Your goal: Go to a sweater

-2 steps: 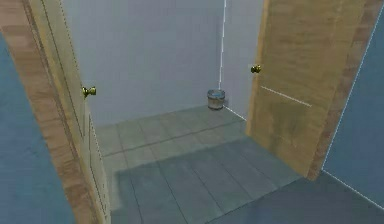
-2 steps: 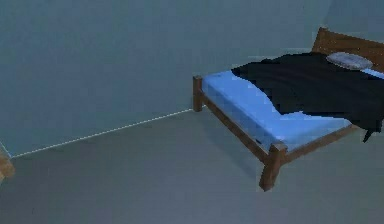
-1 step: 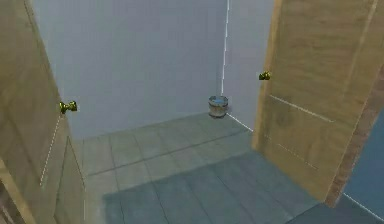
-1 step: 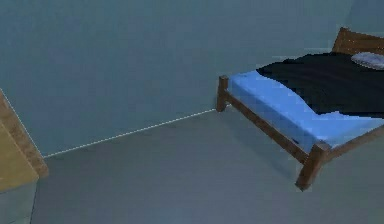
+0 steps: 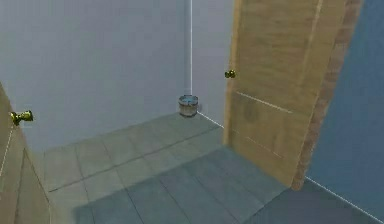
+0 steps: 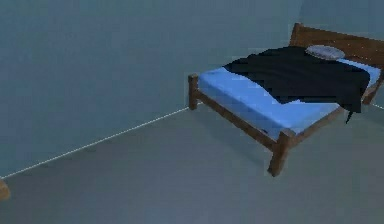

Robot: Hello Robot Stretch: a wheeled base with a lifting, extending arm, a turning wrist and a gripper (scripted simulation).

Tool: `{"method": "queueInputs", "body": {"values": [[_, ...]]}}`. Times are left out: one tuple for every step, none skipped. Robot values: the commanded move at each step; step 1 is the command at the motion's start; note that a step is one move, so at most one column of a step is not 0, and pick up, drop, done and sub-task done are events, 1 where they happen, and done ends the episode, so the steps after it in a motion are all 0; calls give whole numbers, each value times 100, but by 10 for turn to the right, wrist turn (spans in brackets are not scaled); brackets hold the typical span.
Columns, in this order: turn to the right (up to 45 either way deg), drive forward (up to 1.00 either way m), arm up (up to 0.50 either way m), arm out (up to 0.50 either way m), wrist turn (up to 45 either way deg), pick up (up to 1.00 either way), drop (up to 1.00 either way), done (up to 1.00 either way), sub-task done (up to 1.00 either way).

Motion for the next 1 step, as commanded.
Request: {"method": "queueInputs", "body": {"values": [[0, 40, 0, 0, 0, 0, 0, 0, 0]]}}
